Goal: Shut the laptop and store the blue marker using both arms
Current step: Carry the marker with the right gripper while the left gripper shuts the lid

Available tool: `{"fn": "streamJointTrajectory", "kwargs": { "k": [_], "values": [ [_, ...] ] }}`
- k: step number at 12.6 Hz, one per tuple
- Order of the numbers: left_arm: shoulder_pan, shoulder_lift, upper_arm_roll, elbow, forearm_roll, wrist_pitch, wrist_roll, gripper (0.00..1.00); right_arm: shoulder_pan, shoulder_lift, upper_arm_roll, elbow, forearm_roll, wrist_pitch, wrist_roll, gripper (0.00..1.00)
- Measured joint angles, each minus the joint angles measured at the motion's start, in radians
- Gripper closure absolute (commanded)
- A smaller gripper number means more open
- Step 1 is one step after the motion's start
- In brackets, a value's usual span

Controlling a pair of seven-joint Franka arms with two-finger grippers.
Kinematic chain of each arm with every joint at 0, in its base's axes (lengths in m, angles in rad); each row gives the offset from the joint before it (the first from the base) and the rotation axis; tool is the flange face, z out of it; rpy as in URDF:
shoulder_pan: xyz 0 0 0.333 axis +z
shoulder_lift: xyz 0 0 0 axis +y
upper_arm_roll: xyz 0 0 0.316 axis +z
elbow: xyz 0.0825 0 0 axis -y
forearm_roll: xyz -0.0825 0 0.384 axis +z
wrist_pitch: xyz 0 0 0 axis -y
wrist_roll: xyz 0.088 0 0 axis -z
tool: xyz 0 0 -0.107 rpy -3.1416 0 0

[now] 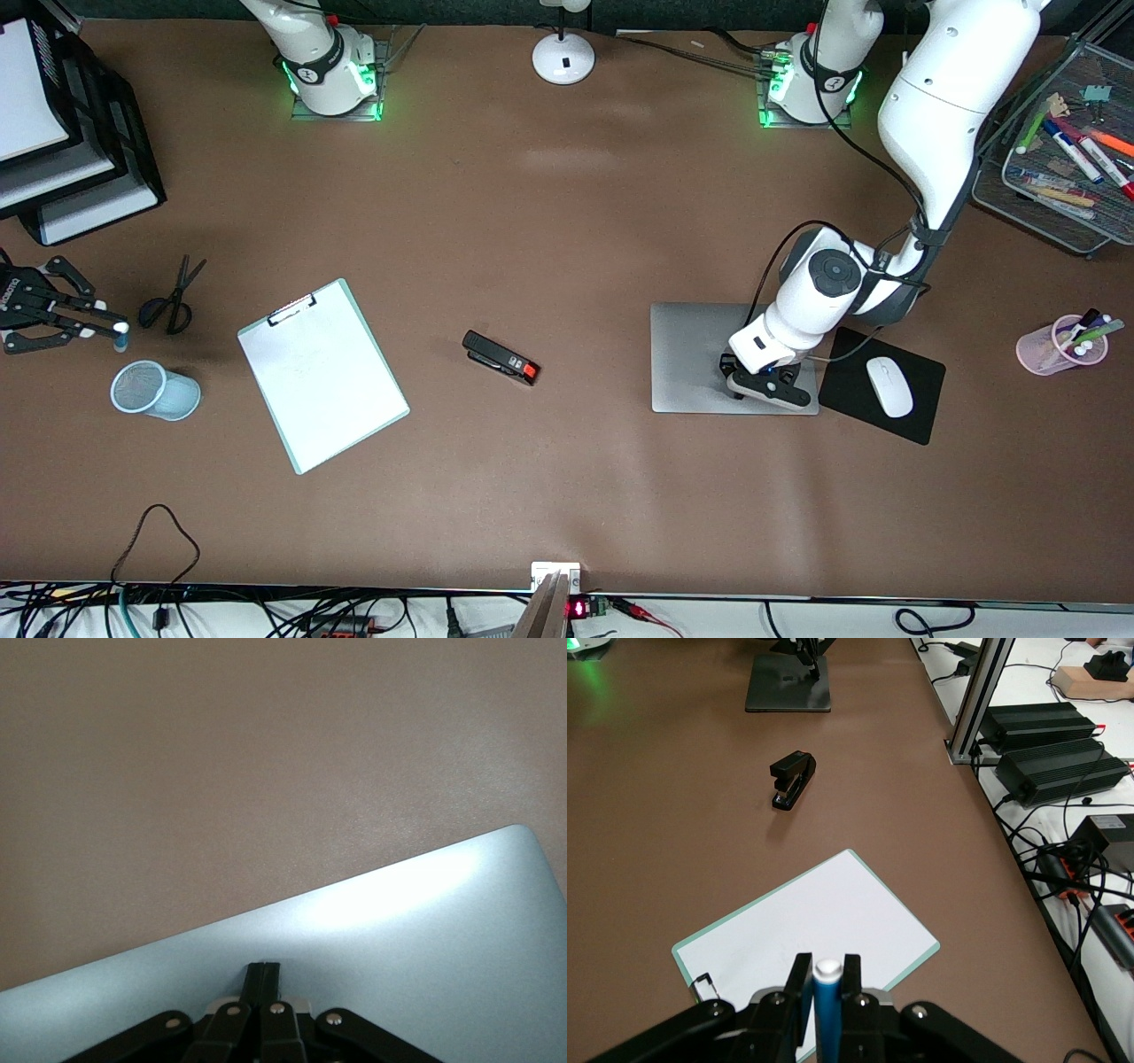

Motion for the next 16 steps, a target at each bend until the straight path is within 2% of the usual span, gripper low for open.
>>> {"fn": "streamJointTrajectory", "kwargs": {
  "k": [1, 4, 6, 8, 10, 12, 13, 16],
  "values": [
    [0.0, 0.0, 0.0, 0.0, 0.0, 0.0, 0.0, 0.88, -0.016, 0.023, 0.0, 0.017, 0.011, -0.012, -0.011, 1.0],
    [0.001, -0.001, 0.0, 0.008, 0.0, -0.001, 0.0, 0.88, -0.04, 0.073, 0.0, 0.059, 0.074, -0.025, -0.037, 1.0],
    [0.002, -0.03, -0.002, 0.032, 0.001, -0.079, 0.002, 0.85, -0.042, 0.1, 0.0, 0.078, 0.078, -0.027, -0.056, 1.0],
    [0.001, -0.111, -0.022, 0.055, 0.001, -0.261, 0.005, 0.68, -0.042, 0.149, 0.001, 0.109, 0.079, -0.026, -0.079, 1.0],
    [0.001, -0.196, -0.061, 0.074, 0.001, -0.455, 0.009, 0.28, -0.042, 0.197, 0.001, 0.139, 0.079, -0.026, -0.093, 1.0],
    [0.001, -0.253, -0.084, 0.102, 0.001, -0.602, 0.034, 0.03, -0.044, 0.223, 0.001, 0.152, 0.079, -0.026, -0.097, 1.0],
    [0.001, -0.272, -0.091, 0.119, 0.001, -0.662, 0.042, 0.0, -0.049, 0.233, 0.001, 0.153, 0.079, -0.026, -0.102, 1.0],
    [0.001, -0.32, -0.1, 0.156, -0.056, -0.809, 0.048, 0.0, -0.064, 0.255, 0.001, 0.157, 0.079, -0.018, -0.137, 1.0]
  ]
}}
